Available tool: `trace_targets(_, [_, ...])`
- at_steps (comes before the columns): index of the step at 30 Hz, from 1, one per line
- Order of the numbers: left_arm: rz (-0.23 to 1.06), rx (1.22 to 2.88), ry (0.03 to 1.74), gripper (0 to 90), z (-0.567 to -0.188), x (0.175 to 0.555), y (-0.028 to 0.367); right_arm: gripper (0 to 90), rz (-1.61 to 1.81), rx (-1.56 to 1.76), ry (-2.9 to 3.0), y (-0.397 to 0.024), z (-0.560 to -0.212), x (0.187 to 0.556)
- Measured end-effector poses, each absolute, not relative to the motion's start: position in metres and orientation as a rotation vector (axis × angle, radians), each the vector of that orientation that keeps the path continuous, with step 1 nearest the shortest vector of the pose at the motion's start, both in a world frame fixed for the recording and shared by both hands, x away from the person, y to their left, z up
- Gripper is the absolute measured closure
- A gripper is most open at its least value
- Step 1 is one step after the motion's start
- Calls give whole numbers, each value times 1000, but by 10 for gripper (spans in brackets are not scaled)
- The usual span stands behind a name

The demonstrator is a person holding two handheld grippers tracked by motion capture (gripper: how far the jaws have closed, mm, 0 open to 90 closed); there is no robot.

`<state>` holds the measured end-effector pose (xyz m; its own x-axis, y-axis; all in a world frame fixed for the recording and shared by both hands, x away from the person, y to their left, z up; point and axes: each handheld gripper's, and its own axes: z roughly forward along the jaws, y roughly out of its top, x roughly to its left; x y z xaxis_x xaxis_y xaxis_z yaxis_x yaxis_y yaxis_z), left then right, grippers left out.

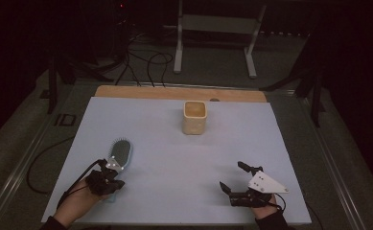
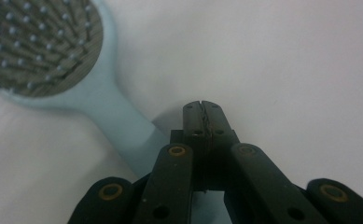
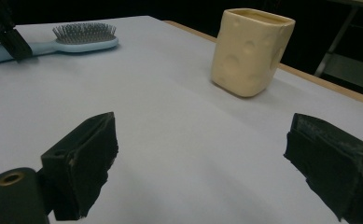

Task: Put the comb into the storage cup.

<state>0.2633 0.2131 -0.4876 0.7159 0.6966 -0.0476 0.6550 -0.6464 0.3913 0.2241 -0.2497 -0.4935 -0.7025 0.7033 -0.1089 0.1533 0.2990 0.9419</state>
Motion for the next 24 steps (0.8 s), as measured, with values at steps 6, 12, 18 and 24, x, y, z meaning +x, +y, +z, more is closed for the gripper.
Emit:
trace_targets(6, [170,2561,1089,900,-487,263,227,88,1409,761,2057,-250,-494,224])
trace_targets(12, [198,2593,1133,900,-489,265,241,88,1409,764,2056,-250,-494,225])
trace_targets(18, [218,2612,1163,900,-487,267,252,88,1408,763,2057,-249,-494,225])
trace_targets(24, [256,2628,1189,900,-486,269,260,88,1404,758,2057,-249,-494,225])
